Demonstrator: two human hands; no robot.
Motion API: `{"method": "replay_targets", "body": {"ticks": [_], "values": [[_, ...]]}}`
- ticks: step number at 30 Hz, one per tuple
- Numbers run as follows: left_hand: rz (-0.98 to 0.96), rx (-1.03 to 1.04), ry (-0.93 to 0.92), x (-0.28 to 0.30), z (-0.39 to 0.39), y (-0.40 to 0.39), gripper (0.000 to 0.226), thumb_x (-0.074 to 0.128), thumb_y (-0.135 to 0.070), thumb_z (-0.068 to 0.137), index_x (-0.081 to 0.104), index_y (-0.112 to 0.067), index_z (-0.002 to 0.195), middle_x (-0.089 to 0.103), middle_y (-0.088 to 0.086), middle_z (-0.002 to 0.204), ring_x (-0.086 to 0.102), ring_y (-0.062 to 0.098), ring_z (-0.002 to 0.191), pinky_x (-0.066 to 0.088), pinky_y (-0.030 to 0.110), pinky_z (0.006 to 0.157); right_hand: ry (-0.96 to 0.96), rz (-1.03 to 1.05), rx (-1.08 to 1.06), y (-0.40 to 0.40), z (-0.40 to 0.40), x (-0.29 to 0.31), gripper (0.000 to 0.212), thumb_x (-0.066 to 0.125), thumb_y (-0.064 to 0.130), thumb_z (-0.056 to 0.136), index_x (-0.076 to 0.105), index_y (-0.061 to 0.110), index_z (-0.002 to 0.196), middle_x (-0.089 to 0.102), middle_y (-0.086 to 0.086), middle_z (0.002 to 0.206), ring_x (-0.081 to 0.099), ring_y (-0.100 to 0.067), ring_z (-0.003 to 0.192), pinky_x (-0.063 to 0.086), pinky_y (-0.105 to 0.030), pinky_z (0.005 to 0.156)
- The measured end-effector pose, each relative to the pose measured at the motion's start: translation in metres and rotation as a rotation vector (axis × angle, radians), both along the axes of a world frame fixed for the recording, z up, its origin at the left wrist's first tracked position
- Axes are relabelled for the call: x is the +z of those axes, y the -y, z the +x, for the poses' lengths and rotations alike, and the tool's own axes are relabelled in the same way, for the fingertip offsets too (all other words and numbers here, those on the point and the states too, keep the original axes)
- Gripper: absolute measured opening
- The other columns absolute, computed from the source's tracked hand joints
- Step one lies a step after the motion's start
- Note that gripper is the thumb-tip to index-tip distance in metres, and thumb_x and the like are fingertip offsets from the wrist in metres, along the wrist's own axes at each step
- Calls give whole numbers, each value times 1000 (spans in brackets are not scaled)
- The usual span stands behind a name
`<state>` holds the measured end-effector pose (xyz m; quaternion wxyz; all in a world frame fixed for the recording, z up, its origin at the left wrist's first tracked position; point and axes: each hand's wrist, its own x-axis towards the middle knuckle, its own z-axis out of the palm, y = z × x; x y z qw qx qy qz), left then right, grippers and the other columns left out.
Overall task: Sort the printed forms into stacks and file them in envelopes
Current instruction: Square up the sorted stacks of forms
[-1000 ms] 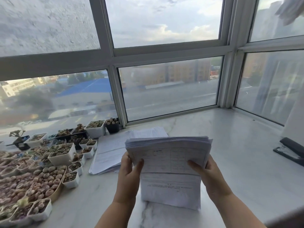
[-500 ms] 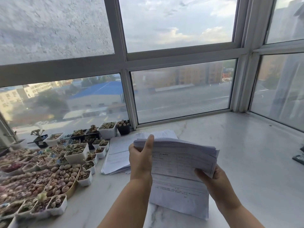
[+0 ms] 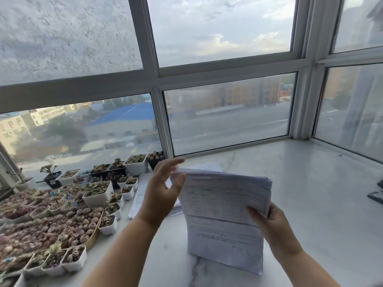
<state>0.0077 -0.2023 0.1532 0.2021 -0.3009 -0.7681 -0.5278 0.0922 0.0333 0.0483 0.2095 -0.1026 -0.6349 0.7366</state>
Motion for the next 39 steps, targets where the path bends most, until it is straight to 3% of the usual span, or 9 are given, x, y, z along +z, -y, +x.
{"method": "replay_targets", "body": {"ticks": [5, 17, 19, 25, 28, 30, 33, 37, 39], "values": [[-322, -116, -89, 27, -15, 11, 13, 69, -7, 84, 72, -18, 90, 66, -6, 96, 61, 9, 92, 51, 28, 87, 11, -7, 21, -1, 2, 2, 15, 67, 5, 85, 73, 13, 96, 75, -10, 95, 70, -30, 92, 58, -40, 76], [-1104, -12, -562, 56, -22, 15, 12, 50, -18, 95, 60, -19, 89, 61, -5, 90, 55, 16, 71, 45, 26, 64, -8, 58, 15, 9, 4, 14, 12, 69, 3, 83, 73, 7, 94, 72, -18, 95, 65, -42, 96, 52, -56, 87], [-863, 17, -460, 47, -27, 27, 15, 60, -31, 92, 65, -19, 99, 65, -6, 107, 62, 13, 91, 48, 24, 78, -27, 9, -23, 11, 3, 17, 12, 68, 4, 84, 73, 6, 95, 72, -19, 95, 66, -41, 94, 55, -55, 83], [121, 6, 716, -40, 3, 56, 136, 63, -91, 32, 34, -19, 144, 41, 4, 147, 43, 11, 127, 30, 34, 107, -28, -409, -102, 9, -1, 31, 14, 64, 3, 87, 68, 4, 100, 75, -14, 93, 72, -29, 78, 58, -36, 58], [660, -120, 1119, -107, 23, 47, 87, 73, -79, 48, 70, -9, 100, 73, 14, 86, 71, 18, 73, 57, 33, 65, 82, -629, -182, 13, -5, 23, 14, 65, 7, 89, 65, 9, 103, 74, -15, 93, 70, -34, 78, 57, -45, 63], [878, -200, 1356, -138, 36, 47, 86, 54, -83, 65, 74, -2, 86, 70, 21, 74, 71, 28, 72, 57, 42, 59, 197, -712, -220, 16, -4, 8, 23, 64, 11, 91, 62, 7, 113, 69, -20, 104, 67, -37, 89, 54, -56, 76], [781, -311, 1549, -159, 48, 39, 91, 63, -71, 54, 70, 4, 105, 68, 27, 89, 68, 39, 79, 53, 49, 70, 354, -730, -312, 25, 4, -24, 32, 61, 15, 94, 56, 4, 124, 63, -21, 117, 63, -40, 100, 49, -62, 90], [356, -184, 1372, -171, 58, 31, 70, 73, 9, 52, 55, 16, 119, 68, 30, 95, 67, 40, 81, 52, 44, 67, 532, -807, -306, 44, 31, -66, 25, 54, 1, 94, 53, -2, 119, 60, -24, 118, 59, -42, 106, 44, -60, 97], [317, -140, 1360, -175, 51, 28, 72, 62, 7, 43, 56, 20, 114, 63, 37, 102, 62, 45, 92, 50, 47, 77, 631, -851, -174, 33, 47, -75, 23, 54, 4, 94, 53, -4, 116, 62, -27, 113, 61, -43, 99, 48, -57, 90]]}}
